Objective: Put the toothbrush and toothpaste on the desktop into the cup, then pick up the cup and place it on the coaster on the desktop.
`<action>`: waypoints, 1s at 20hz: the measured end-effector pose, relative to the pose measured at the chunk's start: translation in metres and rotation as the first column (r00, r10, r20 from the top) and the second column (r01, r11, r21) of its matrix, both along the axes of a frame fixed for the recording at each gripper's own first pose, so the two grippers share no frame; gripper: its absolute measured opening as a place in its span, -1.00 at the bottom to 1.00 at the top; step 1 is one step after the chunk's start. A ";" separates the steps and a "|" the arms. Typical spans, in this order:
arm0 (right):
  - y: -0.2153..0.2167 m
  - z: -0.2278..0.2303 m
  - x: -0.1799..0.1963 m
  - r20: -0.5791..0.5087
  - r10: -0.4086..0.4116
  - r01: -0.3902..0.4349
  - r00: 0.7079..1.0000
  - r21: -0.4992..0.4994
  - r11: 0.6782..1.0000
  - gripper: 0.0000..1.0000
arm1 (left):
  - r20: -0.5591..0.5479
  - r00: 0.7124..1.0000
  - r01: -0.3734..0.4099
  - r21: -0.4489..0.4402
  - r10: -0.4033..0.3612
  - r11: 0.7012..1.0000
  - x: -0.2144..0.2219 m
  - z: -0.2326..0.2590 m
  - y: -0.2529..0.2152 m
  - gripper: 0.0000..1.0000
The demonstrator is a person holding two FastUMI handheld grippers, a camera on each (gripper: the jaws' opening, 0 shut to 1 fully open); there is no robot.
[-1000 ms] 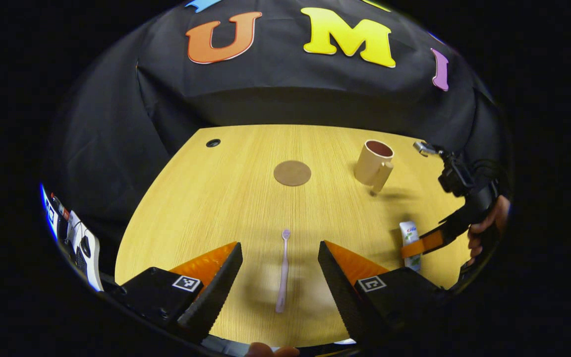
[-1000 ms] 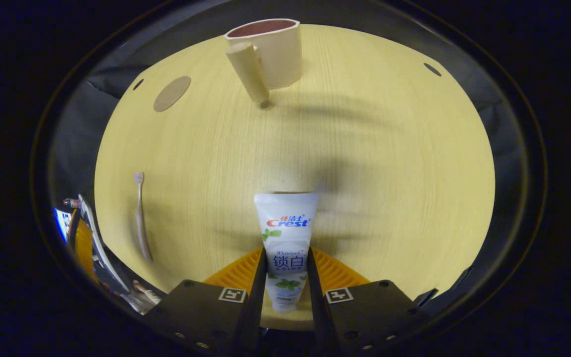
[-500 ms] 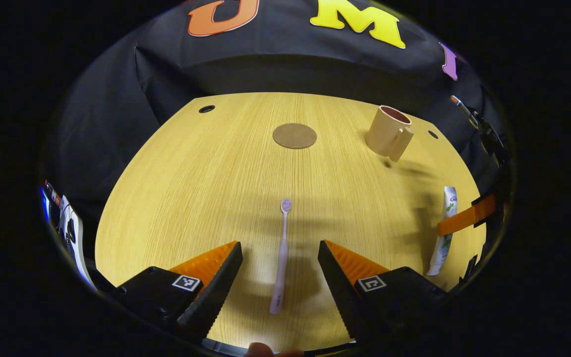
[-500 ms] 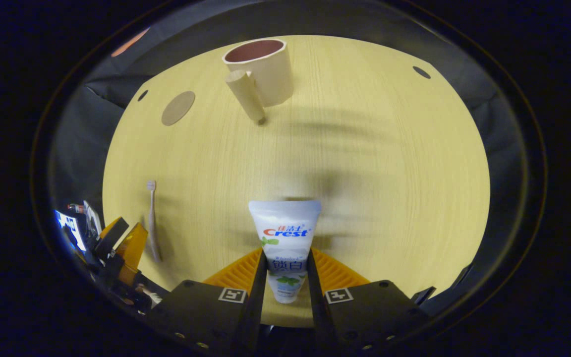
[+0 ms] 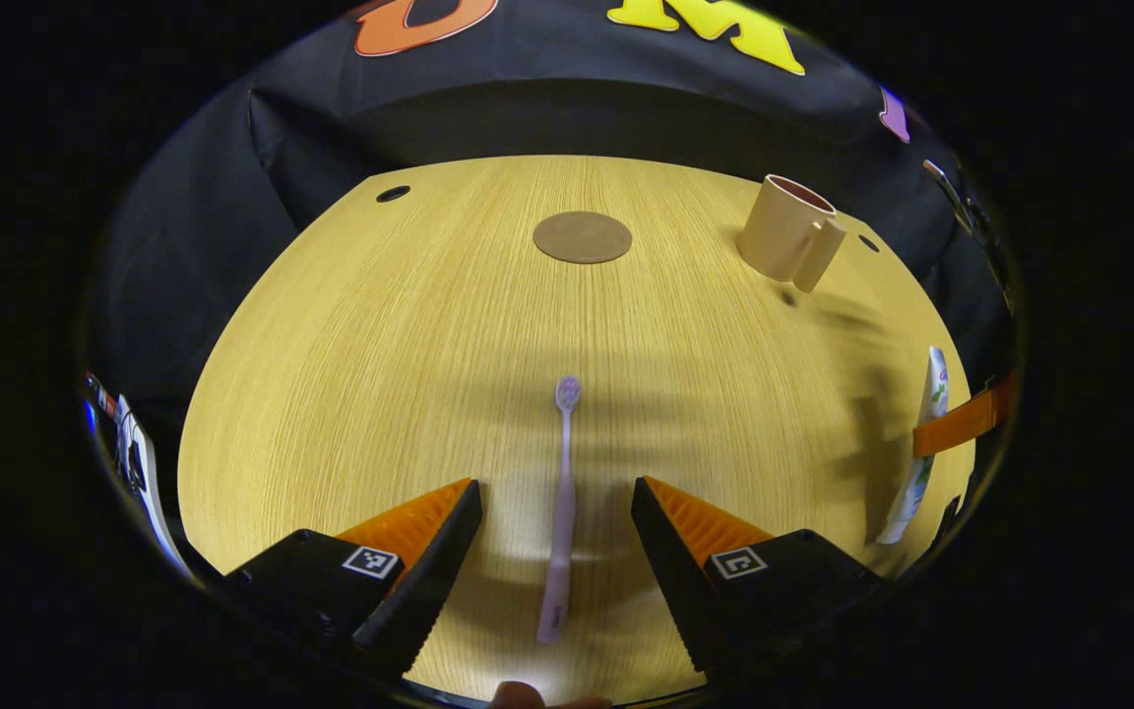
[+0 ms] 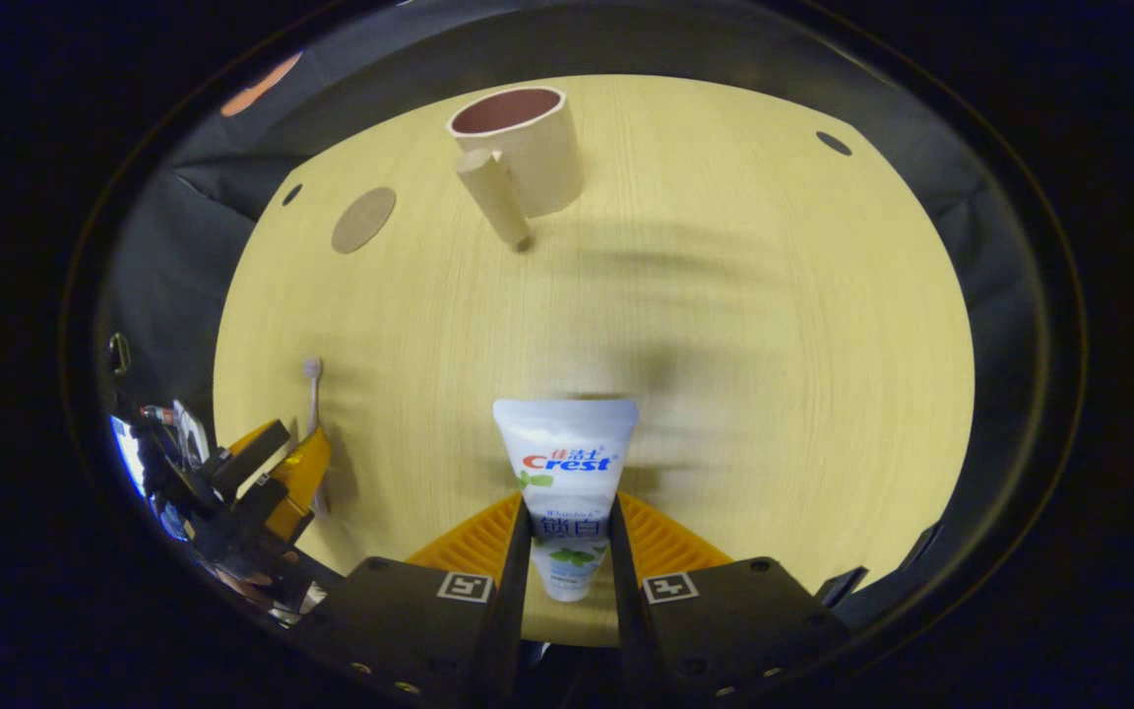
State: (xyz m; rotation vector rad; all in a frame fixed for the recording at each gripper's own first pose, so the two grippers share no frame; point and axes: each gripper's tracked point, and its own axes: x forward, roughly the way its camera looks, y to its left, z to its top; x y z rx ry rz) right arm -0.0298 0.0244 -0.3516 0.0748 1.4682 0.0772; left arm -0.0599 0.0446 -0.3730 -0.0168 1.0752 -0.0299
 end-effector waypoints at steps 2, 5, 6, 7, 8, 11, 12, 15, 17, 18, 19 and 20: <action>-0.002 0.002 0.000 0.004 -0.001 0.001 1.000 0.002 1.000 -0.20 | -0.010 1.000 0.012 -0.001 -0.012 1.000 0.003 0.003 0.000 0.96; -0.004 0.005 -0.001 0.008 -0.007 0.007 1.000 -0.001 1.000 -0.20 | -0.009 0.999 0.031 0.006 -0.031 0.999 0.012 0.013 0.001 0.94; -0.006 0.007 -0.001 0.010 -0.005 0.005 1.000 -0.003 1.000 -0.20 | -0.009 0.999 0.036 0.008 -0.036 0.999 0.015 0.018 0.002 0.93; -0.005 0.008 0.000 0.014 -0.005 0.005 1.000 -0.002 1.000 -0.20 | -0.009 0.999 0.038 0.008 -0.038 0.999 0.019 0.023 0.003 0.93; -0.004 0.011 0.000 0.018 -0.003 0.003 1.000 0.000 1.000 -0.20 | -0.011 0.999 0.039 0.005 -0.039 0.999 0.022 0.028 0.004 0.93; -0.002 0.021 0.005 0.043 0.004 -0.004 0.999 0.004 1.000 -0.20 | -0.012 0.999 0.038 -0.012 -0.038 0.999 0.032 0.044 0.006 0.81; -0.001 0.023 0.007 0.050 0.005 -0.006 0.999 0.007 1.000 -0.21 | -0.014 0.999 0.037 -0.013 -0.037 0.999 0.035 0.050 0.008 0.79; 0.004 0.027 0.014 0.075 0.018 -0.018 0.997 0.005 1.000 -0.21 | -0.023 0.999 0.024 -0.014 -0.024 1.000 0.049 0.070 0.015 0.67; 0.004 0.031 0.017 0.087 0.020 -0.020 0.996 0.006 1.000 -0.20 | -0.019 1.000 0.020 -0.010 -0.020 1.000 0.060 0.085 0.020 0.48; 0.004 0.032 0.018 0.093 0.022 -0.023 0.995 0.003 1.000 -0.22 | -0.019 1.000 0.018 -0.009 -0.019 1.000 0.067 0.092 0.023 0.45; 0.004 0.032 0.019 0.097 0.026 -0.026 0.995 0.000 1.000 -0.22 | -0.020 1.000 0.021 -0.009 -0.021 1.000 0.072 0.101 0.024 0.07; 0.003 0.032 0.020 0.102 0.032 -0.032 0.994 -0.007 0.999 -0.21 | -0.023 0.999 0.027 -0.008 -0.027 1.000 0.078 0.110 0.026 -0.02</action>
